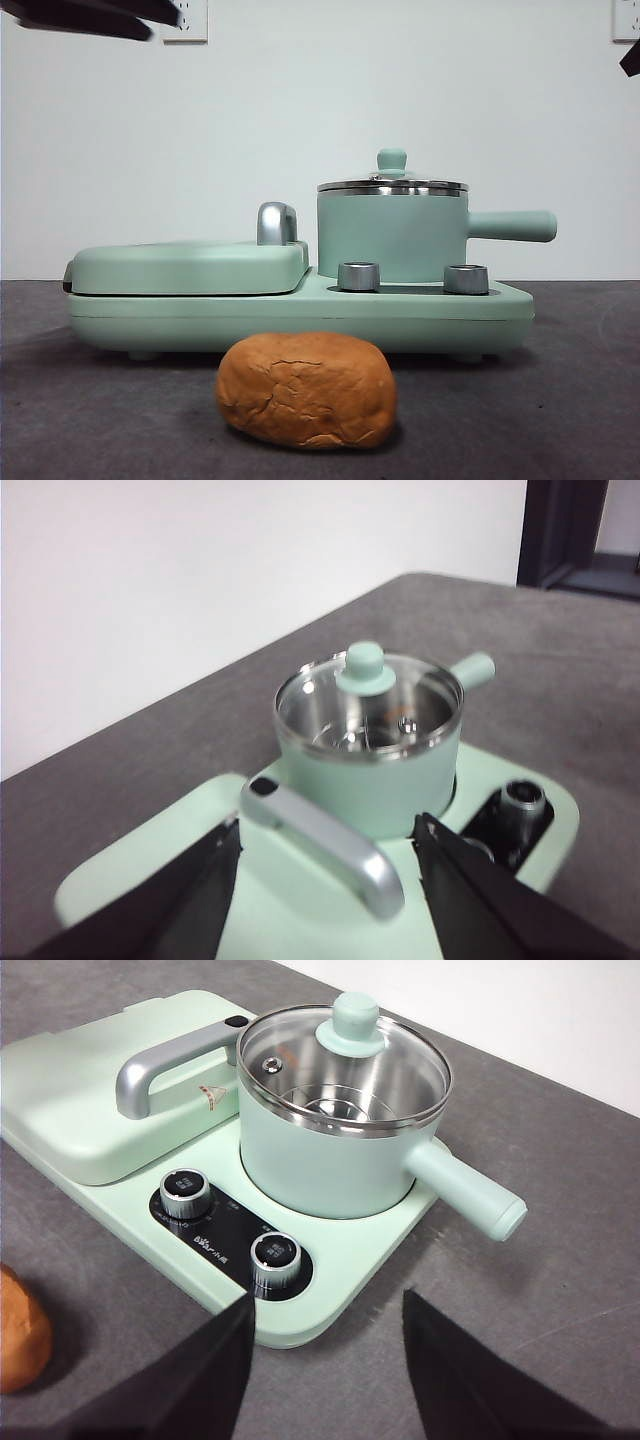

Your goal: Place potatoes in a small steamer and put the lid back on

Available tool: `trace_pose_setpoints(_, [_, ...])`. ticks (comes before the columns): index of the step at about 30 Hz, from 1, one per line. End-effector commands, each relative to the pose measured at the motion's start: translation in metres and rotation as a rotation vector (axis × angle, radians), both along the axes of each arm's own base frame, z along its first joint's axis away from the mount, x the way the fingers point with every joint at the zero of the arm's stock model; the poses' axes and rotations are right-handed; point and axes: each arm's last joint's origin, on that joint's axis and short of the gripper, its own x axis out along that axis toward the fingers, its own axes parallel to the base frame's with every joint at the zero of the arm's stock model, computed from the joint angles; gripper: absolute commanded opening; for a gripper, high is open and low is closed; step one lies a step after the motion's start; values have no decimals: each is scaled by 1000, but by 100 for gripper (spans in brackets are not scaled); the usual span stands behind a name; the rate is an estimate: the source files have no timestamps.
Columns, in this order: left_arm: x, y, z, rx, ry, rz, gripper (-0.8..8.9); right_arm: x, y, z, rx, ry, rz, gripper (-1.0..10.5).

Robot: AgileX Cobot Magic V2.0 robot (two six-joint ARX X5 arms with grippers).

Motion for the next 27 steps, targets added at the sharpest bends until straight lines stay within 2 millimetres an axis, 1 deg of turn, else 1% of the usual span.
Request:
trace_pose_setpoints(1, [14, -12, 6, -39, -6, -8, 276, 0, 1, 7, 15, -21, 1, 232])
trace_pose_setpoints(5, [35, -31, 5, -32, 8, -33, 276, 0, 1, 7, 13, -22, -3, 232])
trace_pose_setpoints(12, [79, -67, 3, -7, 63, -82, 276, 0, 0, 7, 12, -22, -6, 232])
trace_pose_setpoints(19, [121, -108, -2, 7, 90, -131, 276, 0, 0, 7, 10, -23, -12, 232])
trace_pose_setpoints(23, [139, -131, -6, 11, 96, -158, 276, 1, 0, 7, 3, -24, -31, 232])
trace_pose_setpoints(27, [153, -151, -14, 18, 105, -183, 276, 1, 0, 7, 3, -25, -30, 232])
